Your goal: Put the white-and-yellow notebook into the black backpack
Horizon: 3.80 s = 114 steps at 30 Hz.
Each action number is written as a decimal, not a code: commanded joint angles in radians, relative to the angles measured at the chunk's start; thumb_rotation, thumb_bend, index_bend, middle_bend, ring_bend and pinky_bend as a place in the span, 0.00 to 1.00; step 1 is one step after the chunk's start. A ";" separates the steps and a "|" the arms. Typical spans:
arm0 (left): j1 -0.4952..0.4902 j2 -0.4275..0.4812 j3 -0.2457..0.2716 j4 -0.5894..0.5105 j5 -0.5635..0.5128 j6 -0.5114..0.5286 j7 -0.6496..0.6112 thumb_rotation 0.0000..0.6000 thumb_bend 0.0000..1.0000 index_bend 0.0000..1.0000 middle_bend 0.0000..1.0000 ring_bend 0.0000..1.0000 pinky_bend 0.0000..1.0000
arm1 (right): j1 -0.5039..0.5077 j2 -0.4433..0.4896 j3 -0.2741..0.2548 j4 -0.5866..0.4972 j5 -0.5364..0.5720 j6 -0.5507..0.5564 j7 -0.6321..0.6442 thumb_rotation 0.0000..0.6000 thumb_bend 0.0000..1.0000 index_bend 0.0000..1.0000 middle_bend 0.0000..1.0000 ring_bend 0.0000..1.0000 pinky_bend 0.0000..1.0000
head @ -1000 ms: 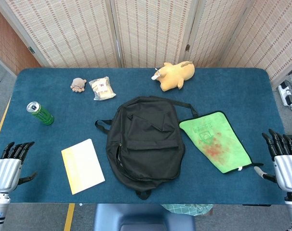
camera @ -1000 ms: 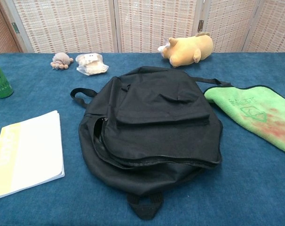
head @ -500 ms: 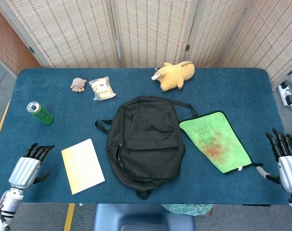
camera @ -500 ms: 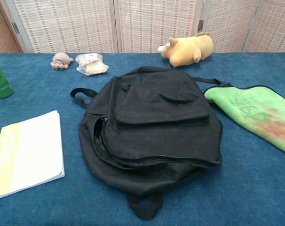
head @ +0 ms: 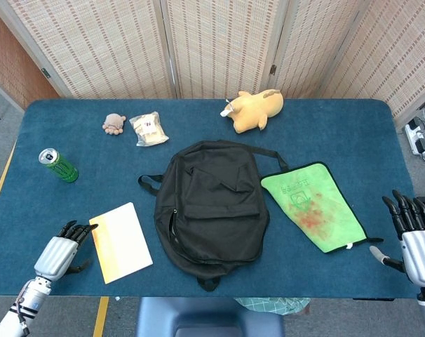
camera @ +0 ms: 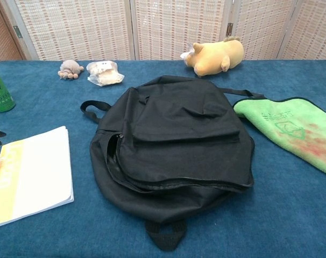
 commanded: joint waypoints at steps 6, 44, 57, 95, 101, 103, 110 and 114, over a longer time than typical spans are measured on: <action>-0.012 -0.044 0.012 0.049 0.003 -0.014 -0.030 1.00 0.32 0.13 0.23 0.20 0.14 | -0.006 0.006 -0.002 -0.016 -0.006 0.009 -0.012 1.00 0.00 0.00 0.03 0.00 0.00; -0.101 -0.052 0.005 0.054 -0.036 -0.122 0.015 1.00 0.08 0.04 0.16 0.15 0.11 | -0.030 -0.006 -0.001 0.003 -0.028 0.052 0.019 1.00 0.00 0.00 0.02 0.00 0.00; -0.132 -0.068 0.000 0.065 -0.045 -0.154 0.034 1.00 0.04 0.04 0.16 0.15 0.11 | -0.032 -0.008 0.000 0.012 -0.028 0.053 0.031 1.00 0.00 0.00 0.02 0.00 0.00; -0.191 -0.308 -0.029 0.321 0.030 0.082 -0.434 1.00 0.45 0.37 0.34 0.31 0.19 | -0.045 -0.013 0.004 0.046 -0.026 0.070 0.091 1.00 0.00 0.00 0.02 0.01 0.00; -0.198 -0.321 -0.034 0.330 0.023 0.086 -0.432 1.00 0.48 0.43 0.36 0.33 0.19 | -0.046 -0.013 0.005 0.052 -0.023 0.070 0.102 1.00 0.00 0.00 0.02 0.01 0.00; -0.198 -0.328 -0.036 0.336 0.019 0.089 -0.435 1.00 0.48 0.46 0.36 0.33 0.19 | -0.046 -0.014 0.006 0.054 -0.021 0.070 0.104 1.00 0.00 0.00 0.02 0.01 0.00; -0.198 -0.341 -0.038 0.353 0.012 0.100 -0.442 1.00 0.48 0.53 0.38 0.35 0.20 | -0.045 -0.015 0.007 0.054 -0.019 0.068 0.105 1.00 0.00 0.00 0.02 0.01 0.00; -0.197 -0.347 -0.037 0.361 0.009 0.102 -0.442 1.00 0.48 0.57 0.38 0.35 0.21 | -0.045 -0.014 0.008 0.052 -0.019 0.068 0.105 1.00 0.00 0.00 0.02 0.01 0.00</action>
